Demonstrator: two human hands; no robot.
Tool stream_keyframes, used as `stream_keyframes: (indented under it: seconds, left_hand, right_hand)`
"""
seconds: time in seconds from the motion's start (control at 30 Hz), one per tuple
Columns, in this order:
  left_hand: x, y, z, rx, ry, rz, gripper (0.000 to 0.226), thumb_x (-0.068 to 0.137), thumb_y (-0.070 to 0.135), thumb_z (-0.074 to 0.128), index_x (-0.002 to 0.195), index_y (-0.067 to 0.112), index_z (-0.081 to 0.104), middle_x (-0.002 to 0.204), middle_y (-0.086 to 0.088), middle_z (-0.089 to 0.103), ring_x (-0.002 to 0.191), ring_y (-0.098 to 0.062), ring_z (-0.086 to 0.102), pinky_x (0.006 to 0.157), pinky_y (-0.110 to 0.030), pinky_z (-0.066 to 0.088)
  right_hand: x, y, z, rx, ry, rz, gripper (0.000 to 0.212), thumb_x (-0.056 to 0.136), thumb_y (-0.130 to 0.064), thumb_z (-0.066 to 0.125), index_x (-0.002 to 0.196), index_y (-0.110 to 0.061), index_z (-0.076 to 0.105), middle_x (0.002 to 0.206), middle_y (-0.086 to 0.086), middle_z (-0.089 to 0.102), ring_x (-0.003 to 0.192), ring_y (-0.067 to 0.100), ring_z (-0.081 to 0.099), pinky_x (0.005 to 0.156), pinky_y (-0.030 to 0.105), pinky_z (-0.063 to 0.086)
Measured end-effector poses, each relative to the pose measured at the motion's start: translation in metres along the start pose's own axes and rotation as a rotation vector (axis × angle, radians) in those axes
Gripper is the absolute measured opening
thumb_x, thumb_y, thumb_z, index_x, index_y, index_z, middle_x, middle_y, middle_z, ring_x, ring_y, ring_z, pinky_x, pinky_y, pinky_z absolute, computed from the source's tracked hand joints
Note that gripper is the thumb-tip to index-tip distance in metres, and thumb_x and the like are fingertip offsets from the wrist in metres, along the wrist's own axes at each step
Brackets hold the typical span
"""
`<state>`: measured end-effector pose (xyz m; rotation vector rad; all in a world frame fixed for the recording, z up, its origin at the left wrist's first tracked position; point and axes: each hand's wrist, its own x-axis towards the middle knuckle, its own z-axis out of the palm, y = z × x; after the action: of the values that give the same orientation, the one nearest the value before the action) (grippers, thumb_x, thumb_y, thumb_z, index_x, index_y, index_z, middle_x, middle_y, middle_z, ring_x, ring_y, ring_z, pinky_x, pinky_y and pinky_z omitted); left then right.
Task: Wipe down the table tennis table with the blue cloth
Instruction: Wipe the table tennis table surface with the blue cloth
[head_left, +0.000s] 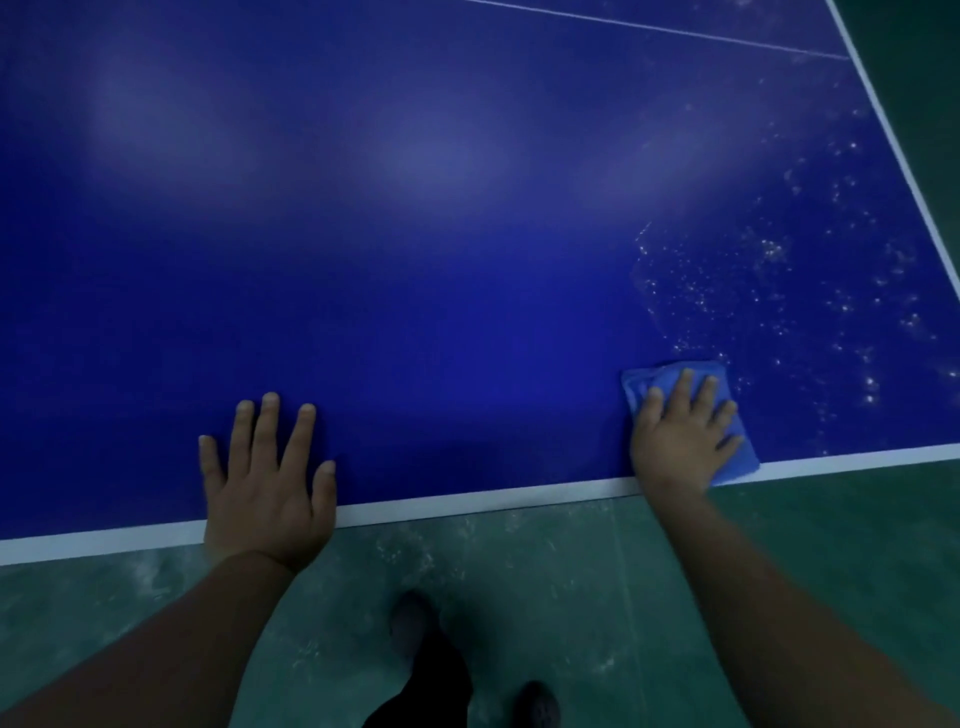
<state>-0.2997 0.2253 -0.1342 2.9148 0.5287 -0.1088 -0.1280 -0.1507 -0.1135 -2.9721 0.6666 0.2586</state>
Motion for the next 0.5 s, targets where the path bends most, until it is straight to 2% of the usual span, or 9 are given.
stream_keyframes:
  seconds: [0.07,0.13,0.2,0.23,0.27,0.3,0.37,0.5]
  left_hand:
    - [-0.001,0.001,0.0,0.003,-0.001,-0.003,0.069,0.098,0.053,0.02,0.157,0.019,0.03,0.166,-0.014,0.019,0.155,-0.031,0.007,0.122,-0.059,0.001]
    - [-0.003,0.001,0.0,0.005,0.009,-0.001,0.069,0.098,0.053,0.021,0.157,0.018,0.032,0.165,-0.014,0.021,0.154,-0.032,0.009,0.122,-0.06,0.003]
    - [-0.004,-0.001,0.0,0.003,0.021,0.001,0.069,0.098,0.052,0.022,0.156,0.017,0.033,0.164,-0.015,0.023,0.154,-0.032,0.01,0.122,-0.061,0.003]
    - [-0.003,-0.001,0.0,0.003,0.018,0.002,0.069,0.097,0.052,0.022,0.156,0.017,0.033,0.164,-0.015,0.022,0.154,-0.032,0.009,0.122,-0.06,0.002]
    - [-0.003,-0.001,0.0,0.004,0.012,0.001,0.07,0.097,0.053,0.021,0.157,0.017,0.032,0.165,-0.015,0.021,0.155,-0.031,0.008,0.122,-0.06,0.002]
    - [-0.002,0.0,0.001,0.005,0.007,0.001,0.07,0.097,0.054,0.02,0.157,0.018,0.03,0.165,-0.014,0.019,0.155,-0.03,0.006,0.122,-0.059,0.0]
    - [-0.001,0.0,0.003,0.001,0.006,0.007,0.071,0.098,0.055,0.018,0.158,0.019,0.028,0.166,-0.013,0.017,0.155,-0.029,0.003,0.122,-0.057,-0.002]
    - [-0.001,0.0,0.001,0.004,0.014,0.008,0.071,0.098,0.056,0.017,0.158,0.019,0.027,0.166,-0.014,0.018,0.155,-0.029,0.005,0.122,-0.056,-0.003]
  right_hand:
    - [-0.032,-0.039,0.012,0.011,0.018,-0.106,0.061,0.103,-0.053,0.02,0.16,-0.03,0.017,0.168,0.002,0.009,0.154,0.033,0.006,0.12,0.06,0.006]
    - [-0.077,-0.067,0.024,0.001,0.038,-0.437,0.062,0.099,-0.053,0.027,0.155,-0.028,0.034,0.164,0.004,0.025,0.151,0.036,0.02,0.118,0.062,0.014]
    - [-0.111,-0.065,0.03,-0.088,-0.043,-0.893,0.059,0.099,-0.054,0.031,0.152,-0.029,0.039,0.163,0.002,0.03,0.151,0.034,0.022,0.119,0.061,0.017]
    - [-0.106,-0.054,0.029,-0.121,-0.077,-1.035,0.058,0.1,-0.055,0.032,0.152,-0.031,0.037,0.163,0.0,0.029,0.152,0.032,0.02,0.12,0.061,0.016]
    - [-0.088,-0.041,0.026,-0.126,-0.076,-1.07,0.058,0.1,-0.056,0.032,0.152,-0.032,0.035,0.163,0.0,0.029,0.152,0.032,0.021,0.119,0.061,0.018]
    - [-0.066,-0.024,0.024,-0.12,-0.062,-0.995,0.059,0.099,-0.056,0.032,0.152,-0.031,0.036,0.162,0.001,0.031,0.15,0.033,0.024,0.118,0.061,0.021]
    - [-0.016,0.01,0.013,-0.123,0.003,-0.69,0.064,0.097,-0.056,0.028,0.153,-0.027,0.037,0.162,0.005,0.031,0.149,0.036,0.026,0.116,0.061,0.022]
    - [0.036,0.035,-0.01,0.013,-0.026,-0.078,0.063,0.103,-0.058,0.016,0.16,-0.032,0.011,0.169,-0.001,0.003,0.154,0.029,0.0,0.121,0.059,0.004]
